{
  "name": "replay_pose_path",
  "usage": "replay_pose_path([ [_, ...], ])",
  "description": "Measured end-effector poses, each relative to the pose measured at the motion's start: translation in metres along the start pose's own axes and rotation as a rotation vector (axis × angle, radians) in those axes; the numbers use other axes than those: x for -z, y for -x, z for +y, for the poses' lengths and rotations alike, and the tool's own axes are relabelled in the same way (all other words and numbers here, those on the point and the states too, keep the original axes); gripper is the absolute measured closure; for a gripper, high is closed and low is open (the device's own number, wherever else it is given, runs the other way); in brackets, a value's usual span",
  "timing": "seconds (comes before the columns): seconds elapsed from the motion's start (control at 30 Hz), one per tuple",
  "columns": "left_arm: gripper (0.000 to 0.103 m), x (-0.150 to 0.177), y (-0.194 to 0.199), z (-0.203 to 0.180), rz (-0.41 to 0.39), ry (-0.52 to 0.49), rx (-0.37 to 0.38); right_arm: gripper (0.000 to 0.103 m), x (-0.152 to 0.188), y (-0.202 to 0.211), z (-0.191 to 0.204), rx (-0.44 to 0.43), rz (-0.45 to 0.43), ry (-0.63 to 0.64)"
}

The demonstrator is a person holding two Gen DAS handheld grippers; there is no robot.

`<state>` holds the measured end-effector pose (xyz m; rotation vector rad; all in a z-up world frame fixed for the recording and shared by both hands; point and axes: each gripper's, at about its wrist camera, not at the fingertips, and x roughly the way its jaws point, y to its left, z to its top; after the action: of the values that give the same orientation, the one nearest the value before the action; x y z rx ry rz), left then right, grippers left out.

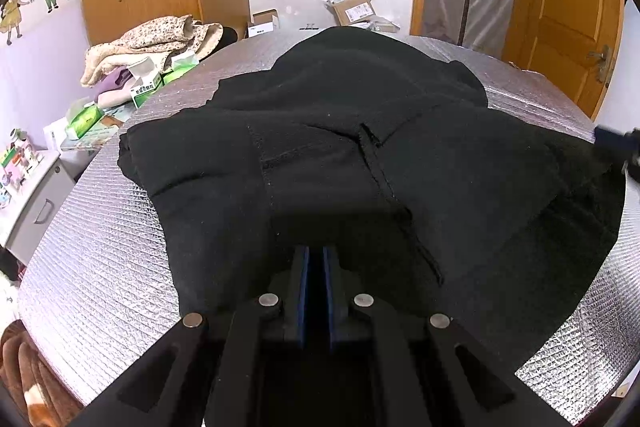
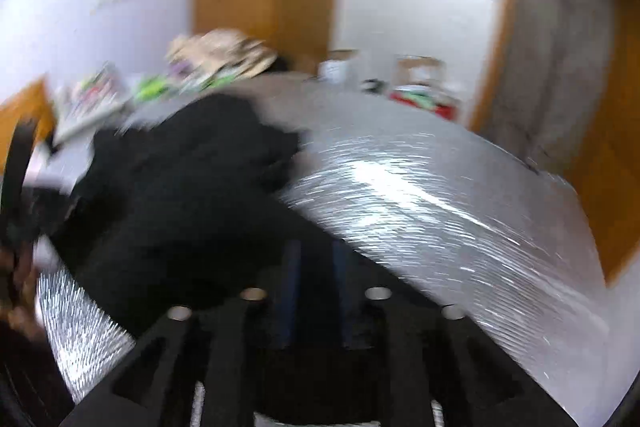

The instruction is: Fold clothes

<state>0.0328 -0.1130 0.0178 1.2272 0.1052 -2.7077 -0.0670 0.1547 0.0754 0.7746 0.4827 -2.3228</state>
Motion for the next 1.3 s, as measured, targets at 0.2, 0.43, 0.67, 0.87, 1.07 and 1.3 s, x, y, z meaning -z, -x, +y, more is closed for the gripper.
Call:
replay_pose_path([
  [0.2, 0.096, 0.001, 0.001, 0.002, 0.006, 0.006, 0.008, 0.067, 0.000, -0.034, 0.063, -0.111, 0.061, 0.199],
  [0.43, 0.096, 0.001, 0.000, 0.002, 0.004, 0.000, 0.007, 0.066, 0.002, -0.054, 0.087, -0.089, 0.093, 0.331],
  [0.67, 0.096, 0.001, 0.000, 0.002, 0.004, -0.002, 0.009, 0.089, -0.008, -0.048, 0.080, -0.058, 0.023, 0.284],
  [0.87, 0.096, 0.000, 0.001, 0.002, 0.004, -0.002, 0.011, 0.099, -0.028, -0.020, 0.027, -0.009, -0.116, 0.060],
  [1.07, 0.096, 0.000, 0.000, 0.003, 0.001, 0.000, 0.013, 0.099, -0.017, 0.013, -0.066, 0.156, -0.159, -0.255],
  [1.3, 0.096, 0.000, 0.000, 0.001, 0.000, -0.001, 0.007, 0.099, 0.037, 0.062, -0.172, 0.443, -0.153, -0.615],
])
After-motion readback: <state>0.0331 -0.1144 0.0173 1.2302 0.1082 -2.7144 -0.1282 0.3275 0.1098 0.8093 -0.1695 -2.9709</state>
